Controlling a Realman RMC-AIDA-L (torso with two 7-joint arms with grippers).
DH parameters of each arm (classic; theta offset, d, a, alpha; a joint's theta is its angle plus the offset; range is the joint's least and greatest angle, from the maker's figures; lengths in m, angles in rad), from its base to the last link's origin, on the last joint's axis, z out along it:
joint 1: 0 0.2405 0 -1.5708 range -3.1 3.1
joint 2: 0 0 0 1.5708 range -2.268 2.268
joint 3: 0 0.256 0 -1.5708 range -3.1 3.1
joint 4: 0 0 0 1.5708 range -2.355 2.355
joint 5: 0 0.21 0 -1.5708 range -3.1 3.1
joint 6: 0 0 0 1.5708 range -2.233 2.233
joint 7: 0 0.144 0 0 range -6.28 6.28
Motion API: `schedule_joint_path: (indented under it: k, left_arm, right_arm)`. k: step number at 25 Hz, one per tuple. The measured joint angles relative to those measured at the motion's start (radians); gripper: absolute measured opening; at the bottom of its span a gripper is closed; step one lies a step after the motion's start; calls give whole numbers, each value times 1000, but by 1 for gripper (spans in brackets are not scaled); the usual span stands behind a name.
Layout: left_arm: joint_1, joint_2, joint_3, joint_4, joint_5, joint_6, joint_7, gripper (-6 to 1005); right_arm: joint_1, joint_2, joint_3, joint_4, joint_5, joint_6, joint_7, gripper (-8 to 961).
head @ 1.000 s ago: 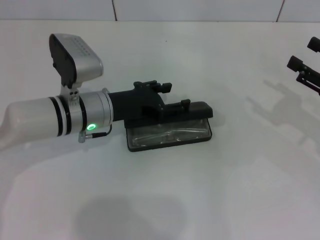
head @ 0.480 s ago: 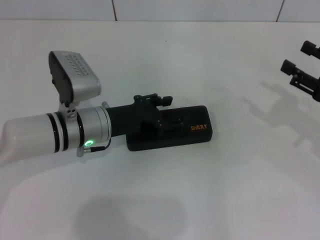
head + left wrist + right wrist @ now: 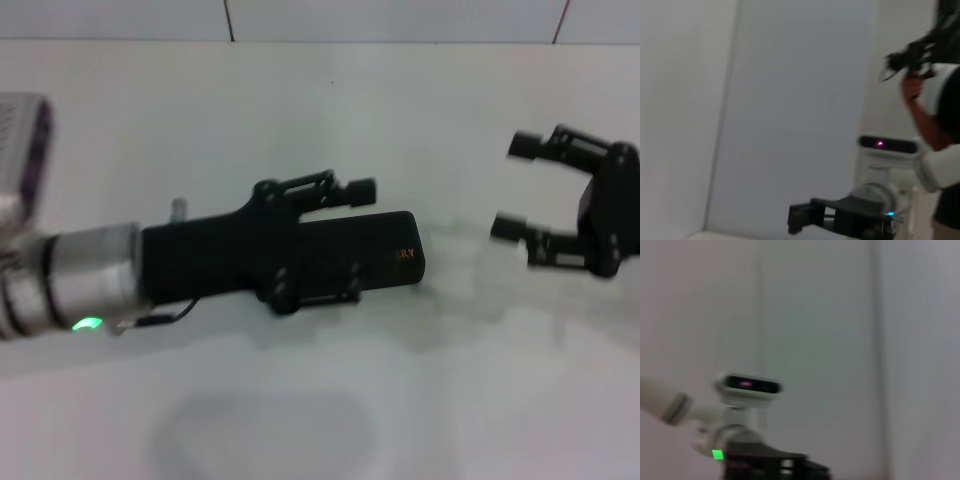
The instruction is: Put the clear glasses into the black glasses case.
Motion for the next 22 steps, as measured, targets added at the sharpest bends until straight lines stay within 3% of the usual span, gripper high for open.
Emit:
schedule_joint_path:
  k: [4, 9, 22]
  left_arm:
    - [51, 25, -12, 3, 7, 98, 70, 737]
    - [114, 32, -14, 0, 28, 132, 171, 736]
    - [133, 27, -13, -2, 28, 136, 198, 732]
  right_arm:
    - [37, 6, -2, 4, -95, -77, 17, 810]
    - [67, 46, -3, 6, -191, -66, 18, 816]
    - [69, 50, -4, 2, -200, -62, 12, 808]
